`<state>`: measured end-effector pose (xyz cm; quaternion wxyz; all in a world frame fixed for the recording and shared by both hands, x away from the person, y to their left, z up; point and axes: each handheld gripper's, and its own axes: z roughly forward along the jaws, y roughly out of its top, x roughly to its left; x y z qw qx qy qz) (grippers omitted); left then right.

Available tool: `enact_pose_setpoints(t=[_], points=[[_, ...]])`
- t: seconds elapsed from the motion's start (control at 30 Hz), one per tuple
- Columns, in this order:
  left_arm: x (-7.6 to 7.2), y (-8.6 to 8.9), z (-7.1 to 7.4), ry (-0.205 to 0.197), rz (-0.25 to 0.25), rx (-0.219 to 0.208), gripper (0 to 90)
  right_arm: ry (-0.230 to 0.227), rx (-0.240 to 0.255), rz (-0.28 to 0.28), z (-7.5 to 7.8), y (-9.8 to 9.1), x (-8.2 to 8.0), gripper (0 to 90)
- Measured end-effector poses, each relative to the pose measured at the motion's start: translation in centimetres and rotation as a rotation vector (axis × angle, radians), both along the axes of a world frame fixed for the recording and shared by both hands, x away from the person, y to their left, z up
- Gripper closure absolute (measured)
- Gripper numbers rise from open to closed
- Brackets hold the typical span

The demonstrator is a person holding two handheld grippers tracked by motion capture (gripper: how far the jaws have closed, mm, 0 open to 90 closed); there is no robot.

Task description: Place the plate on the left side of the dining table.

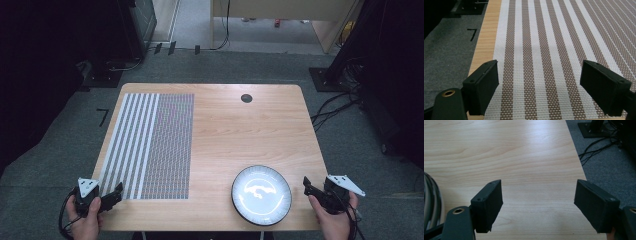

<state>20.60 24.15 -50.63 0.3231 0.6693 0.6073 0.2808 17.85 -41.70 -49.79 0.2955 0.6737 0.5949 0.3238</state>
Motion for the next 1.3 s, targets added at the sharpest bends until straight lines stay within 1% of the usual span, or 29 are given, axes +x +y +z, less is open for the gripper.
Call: enact_pose_setpoints(t=[0.27, 0.47, 0.7, 0.73, 1.0, 1.3], points=[[-0.1, -0.6, 0.1, -0.002, -0.019, 0.001, 15.3, -0.019, -0.002, 0.005, 0.7, 0.9, -0.3, 21.7], [-0.1, -1.0, 0.1, -0.002, -0.035, 0.003, 15.3, -0.03, -0.007, 0.024, 1.0, 1.7, -0.6, 21.5], [-0.2, -1.5, 0.2, -0.004, -0.047, -0.001, 15.3, -0.03, -0.007, 0.044, 1.1, 2.3, -0.6, 21.7], [-0.2, -1.7, 0.2, -0.004, -0.052, 0.0, 15.3, -0.032, -0.01, 0.053, 1.2, 2.5, -0.6, 22.0], [-0.3, -2.8, 0.2, -0.001, -0.083, 0.006, 15.3, -0.034, -0.011, 0.07, 1.2, 3.2, -0.7, 23.0], [-0.3, -3.6, 0.3, -0.001, -0.108, -0.011, 15.3, -0.036, -0.004, 0.086, 1.2, 3.7, -0.7, 24.6]])
